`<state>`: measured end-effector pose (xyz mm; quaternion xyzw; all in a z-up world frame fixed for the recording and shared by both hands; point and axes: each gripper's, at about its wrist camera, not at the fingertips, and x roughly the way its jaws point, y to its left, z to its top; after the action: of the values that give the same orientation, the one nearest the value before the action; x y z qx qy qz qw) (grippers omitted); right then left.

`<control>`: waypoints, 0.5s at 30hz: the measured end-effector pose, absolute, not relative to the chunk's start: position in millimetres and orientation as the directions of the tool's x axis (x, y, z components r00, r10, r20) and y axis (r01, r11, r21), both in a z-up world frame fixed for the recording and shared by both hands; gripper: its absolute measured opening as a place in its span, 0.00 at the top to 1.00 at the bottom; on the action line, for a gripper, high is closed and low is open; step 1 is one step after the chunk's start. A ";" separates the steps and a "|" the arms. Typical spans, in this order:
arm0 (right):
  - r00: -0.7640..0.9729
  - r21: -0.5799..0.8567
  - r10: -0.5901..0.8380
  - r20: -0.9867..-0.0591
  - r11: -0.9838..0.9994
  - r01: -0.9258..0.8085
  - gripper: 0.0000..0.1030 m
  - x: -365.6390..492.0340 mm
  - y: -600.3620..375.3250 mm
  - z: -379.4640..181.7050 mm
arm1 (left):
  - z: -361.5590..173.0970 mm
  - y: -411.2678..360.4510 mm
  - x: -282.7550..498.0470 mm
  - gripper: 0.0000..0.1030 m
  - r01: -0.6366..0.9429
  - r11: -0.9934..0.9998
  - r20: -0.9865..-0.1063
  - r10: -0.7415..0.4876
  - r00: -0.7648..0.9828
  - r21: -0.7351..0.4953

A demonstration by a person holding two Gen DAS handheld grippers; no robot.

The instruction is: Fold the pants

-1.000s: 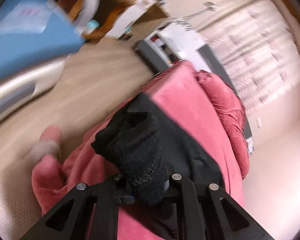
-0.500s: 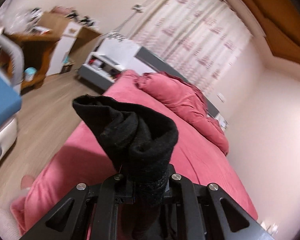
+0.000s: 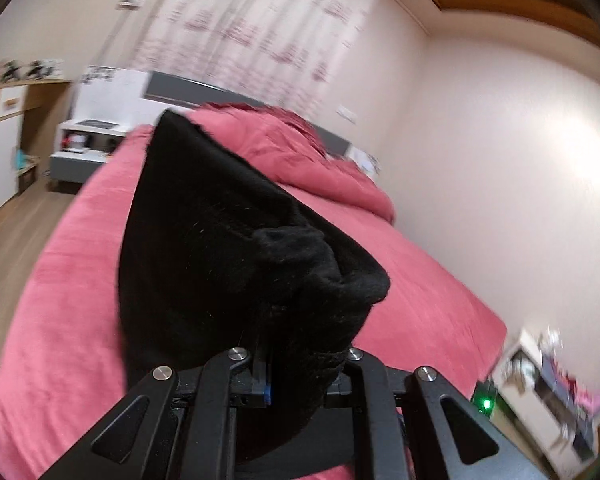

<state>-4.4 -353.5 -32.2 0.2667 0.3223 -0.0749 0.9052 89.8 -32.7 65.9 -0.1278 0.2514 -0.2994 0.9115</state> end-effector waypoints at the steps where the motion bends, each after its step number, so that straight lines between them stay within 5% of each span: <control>1: 0.791 0.451 0.026 -0.611 0.832 0.322 0.66 -8.5 -360.0 -32.4 | 64.8 -44.5 89.6 0.87 0.498 0.785 -0.393 -0.617 0.682 -0.369; 15: 0.820 0.602 -0.103 -0.563 0.630 0.492 0.58 -61.0 -438.2 -41.6 | 11.5 -177.8 85.3 0.87 0.656 0.715 -0.565 -0.653 0.505 -0.241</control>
<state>-61.0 -438.2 -41.6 0.3949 0.2461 -0.1711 0.8685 85.3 -177.8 11.5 0.0021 0.3248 -0.3772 0.8673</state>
